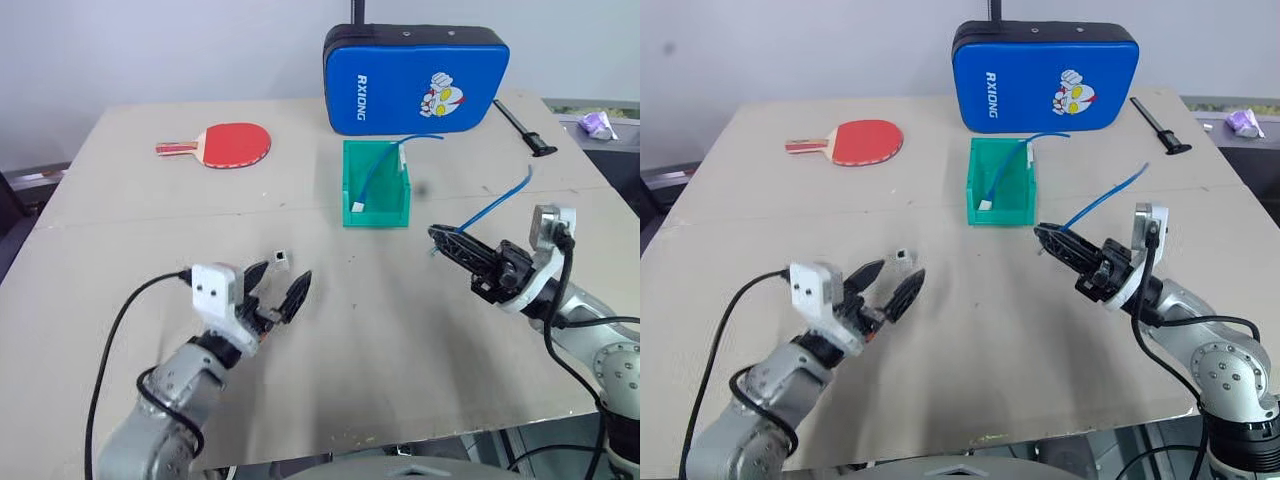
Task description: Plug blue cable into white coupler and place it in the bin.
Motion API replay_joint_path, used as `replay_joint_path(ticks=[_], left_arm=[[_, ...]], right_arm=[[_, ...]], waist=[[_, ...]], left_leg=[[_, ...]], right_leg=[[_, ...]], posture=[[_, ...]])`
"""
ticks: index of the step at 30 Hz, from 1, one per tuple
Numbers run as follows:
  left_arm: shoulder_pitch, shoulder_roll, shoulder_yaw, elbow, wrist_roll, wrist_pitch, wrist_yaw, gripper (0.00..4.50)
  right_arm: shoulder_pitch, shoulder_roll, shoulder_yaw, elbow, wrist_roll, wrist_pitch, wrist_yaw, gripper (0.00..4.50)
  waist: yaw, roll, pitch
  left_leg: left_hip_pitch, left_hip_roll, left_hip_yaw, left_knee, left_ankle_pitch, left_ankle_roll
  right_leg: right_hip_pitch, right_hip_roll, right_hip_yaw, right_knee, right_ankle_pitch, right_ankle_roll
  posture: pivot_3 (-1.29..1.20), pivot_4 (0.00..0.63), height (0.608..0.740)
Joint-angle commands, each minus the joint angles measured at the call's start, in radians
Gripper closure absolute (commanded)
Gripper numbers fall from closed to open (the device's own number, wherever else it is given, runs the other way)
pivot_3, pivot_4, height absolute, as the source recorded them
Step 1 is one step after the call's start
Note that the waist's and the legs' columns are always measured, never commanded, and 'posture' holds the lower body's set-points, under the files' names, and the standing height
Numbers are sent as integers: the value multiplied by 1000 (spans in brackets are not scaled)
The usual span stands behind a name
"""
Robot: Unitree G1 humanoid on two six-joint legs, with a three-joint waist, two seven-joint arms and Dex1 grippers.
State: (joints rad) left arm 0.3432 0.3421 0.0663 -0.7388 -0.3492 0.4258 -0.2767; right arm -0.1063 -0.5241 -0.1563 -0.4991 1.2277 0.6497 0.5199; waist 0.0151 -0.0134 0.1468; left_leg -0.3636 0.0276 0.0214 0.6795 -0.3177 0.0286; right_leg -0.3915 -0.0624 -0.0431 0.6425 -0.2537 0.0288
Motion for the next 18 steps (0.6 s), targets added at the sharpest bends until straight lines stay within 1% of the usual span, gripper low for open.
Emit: replay_joint_path(ticks=[1, 3, 7, 9, 13, 16, 17, 18], left_arm=[[-40, -56, -85, 180, 306, -189, 199, 61], [-69, -98, -112, 270, 381, -254, 257, 61], [-140, -109, -142, 431, 479, -332, 290, 61], [-193, -129, -128, 516, 483, -342, 311, 61], [-280, -131, -140, 639, 517, -391, 314, 61], [-315, -130, -148, 702, 510, -419, 280, 61], [-318, -141, -142, 715, 477, -416, 256, 61], [-316, -148, -140, 725, 457, -420, 240, 290]], right_arm=[[-35, 2, 19, -10, -77, -44, 81, 4351], [-41, 6, 20, -8, -97, -50, 95, 4351], [-45, 10, 14, -15, -108, -48, 103, 4351], [-47, 14, 13, -19, -111, -45, 101, 4351], [-48, 21, 12, -24, -116, -44, 96, 4351], [-46, 25, 11, -30, -118, -43, 90, 4351], [-46, 26, 12, -35, -123, -46, 87, 4351], [-49, 26, 15, -38, -134, -50, 86, 4351]], waist=[[6, 1, 0], [8, 0, 0], [7, 0, 1], [7, 0, 1], [7, 1, 0], [9, 4, -2], [10, 4, -2], [12, 6, -3]], left_leg=[[0, -1, -1, 0, 0, 0], [0, -1, -2, 0, 0, 1], [-2, -1, -2, 0, -1, 1], [-2, -1, -2, 0, -1, 1], [-1, -1, -2, 0, -1, 2], [0, -1, -2, 0, -1, 2], [0, -1, -2, 0, 0, 2], [1, -2, -2, 0, 0, 2]], right_leg=[[0, 0, 0, 0, 0, 0], [0, 0, -1, 0, 0, 0], [-1, -2, -1, 0, 1, 1], [-1, -4, -1, 0, 1, 1], [-1, -6, -3, 1, 1, 2], [0, -7, -2, 2, 1, 2], [0, -7, -3, 2, 2, 2], [1, -7, -3, 2, 2, 3]], posture=[[0, 150, 740], [0, 150, 740], [0, 150, 740], [0, 150, 740], [0, 150, 740], [0, 150, 740], [0, 150, 740], [0, 150, 740]])
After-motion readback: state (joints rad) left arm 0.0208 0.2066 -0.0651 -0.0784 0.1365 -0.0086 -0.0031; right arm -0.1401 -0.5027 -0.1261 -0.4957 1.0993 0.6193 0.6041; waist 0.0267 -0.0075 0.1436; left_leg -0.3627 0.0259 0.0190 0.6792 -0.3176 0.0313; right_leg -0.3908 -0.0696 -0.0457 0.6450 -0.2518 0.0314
